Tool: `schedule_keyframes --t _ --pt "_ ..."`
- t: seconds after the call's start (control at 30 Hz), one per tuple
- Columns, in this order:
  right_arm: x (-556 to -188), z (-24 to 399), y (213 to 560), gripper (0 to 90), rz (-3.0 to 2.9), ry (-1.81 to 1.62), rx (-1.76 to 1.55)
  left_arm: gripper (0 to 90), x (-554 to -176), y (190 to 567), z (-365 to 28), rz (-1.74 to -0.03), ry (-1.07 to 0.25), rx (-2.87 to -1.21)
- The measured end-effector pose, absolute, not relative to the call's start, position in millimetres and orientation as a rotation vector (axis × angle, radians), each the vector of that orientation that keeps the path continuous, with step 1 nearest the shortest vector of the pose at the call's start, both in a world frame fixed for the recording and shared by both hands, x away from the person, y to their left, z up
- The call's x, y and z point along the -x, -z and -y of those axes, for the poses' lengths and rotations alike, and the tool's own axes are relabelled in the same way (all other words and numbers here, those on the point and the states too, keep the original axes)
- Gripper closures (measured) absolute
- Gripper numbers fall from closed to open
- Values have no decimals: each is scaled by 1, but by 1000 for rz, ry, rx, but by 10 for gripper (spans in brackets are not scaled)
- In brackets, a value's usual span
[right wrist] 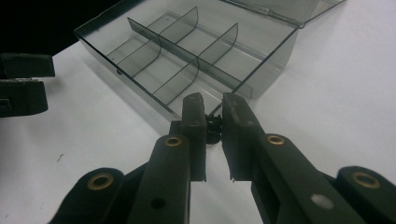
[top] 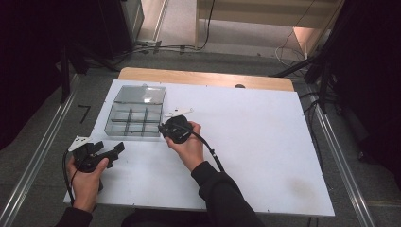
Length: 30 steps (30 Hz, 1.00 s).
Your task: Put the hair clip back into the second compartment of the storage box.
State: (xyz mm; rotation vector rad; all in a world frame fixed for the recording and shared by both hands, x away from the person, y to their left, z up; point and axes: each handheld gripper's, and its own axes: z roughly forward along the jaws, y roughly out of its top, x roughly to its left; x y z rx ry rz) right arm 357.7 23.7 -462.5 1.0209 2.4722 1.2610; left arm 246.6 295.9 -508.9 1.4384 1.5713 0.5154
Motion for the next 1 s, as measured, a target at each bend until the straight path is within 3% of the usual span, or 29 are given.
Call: schedule_keyframes --t 1.0 --pt "-369 -62 456 776 -2487 -1272 -963 87 -246 508 -297 -1566 -505 -1429"
